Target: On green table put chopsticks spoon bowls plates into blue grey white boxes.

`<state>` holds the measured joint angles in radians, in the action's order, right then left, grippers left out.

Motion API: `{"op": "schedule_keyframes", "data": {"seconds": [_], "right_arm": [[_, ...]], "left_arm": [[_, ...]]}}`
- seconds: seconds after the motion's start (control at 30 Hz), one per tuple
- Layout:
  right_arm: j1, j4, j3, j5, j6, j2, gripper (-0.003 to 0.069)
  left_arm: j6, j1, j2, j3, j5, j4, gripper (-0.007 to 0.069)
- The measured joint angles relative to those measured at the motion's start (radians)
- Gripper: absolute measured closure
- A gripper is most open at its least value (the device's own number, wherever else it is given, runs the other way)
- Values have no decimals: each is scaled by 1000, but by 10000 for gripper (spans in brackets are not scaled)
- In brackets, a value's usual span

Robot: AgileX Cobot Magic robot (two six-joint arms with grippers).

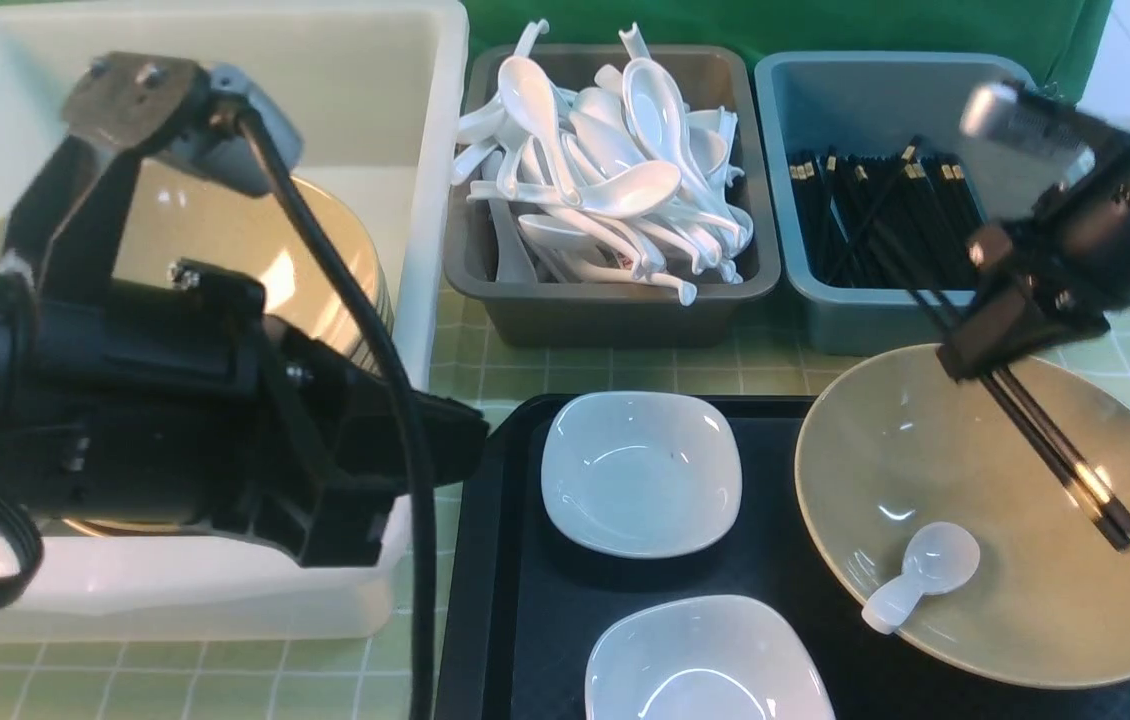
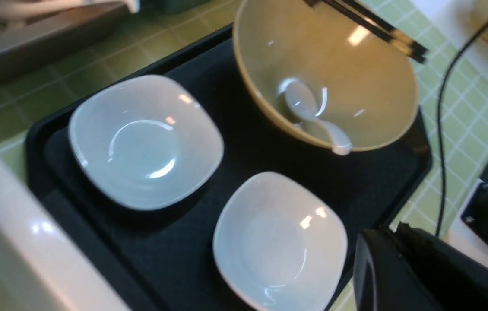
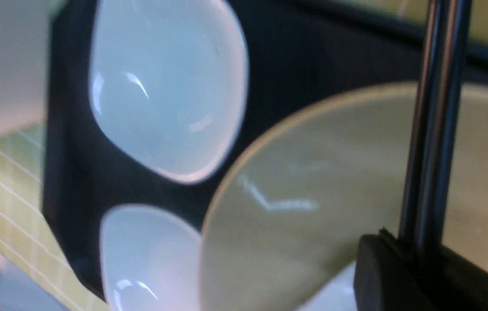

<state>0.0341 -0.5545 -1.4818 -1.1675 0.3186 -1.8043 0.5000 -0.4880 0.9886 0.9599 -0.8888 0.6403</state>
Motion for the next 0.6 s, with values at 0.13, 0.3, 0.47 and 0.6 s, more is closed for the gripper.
{"op": "schedule_keyframes", "data": {"seconds": [0.13,0.3,0.47,0.6], "right_arm": [[27,-80,-106,0,-26,-73,599],[39,-167,-262,0,-73,-197,599],[63,-263,-498,15,-168,-387,599],[92,-352,-682,66,-221,-558,599]], "left_arm": [[144,0,6,0,11,83,624],[220,0,6,0,83,151,624],[228,0,6,0,131,167,624],[228,0,6,0,145,173,624]]}}
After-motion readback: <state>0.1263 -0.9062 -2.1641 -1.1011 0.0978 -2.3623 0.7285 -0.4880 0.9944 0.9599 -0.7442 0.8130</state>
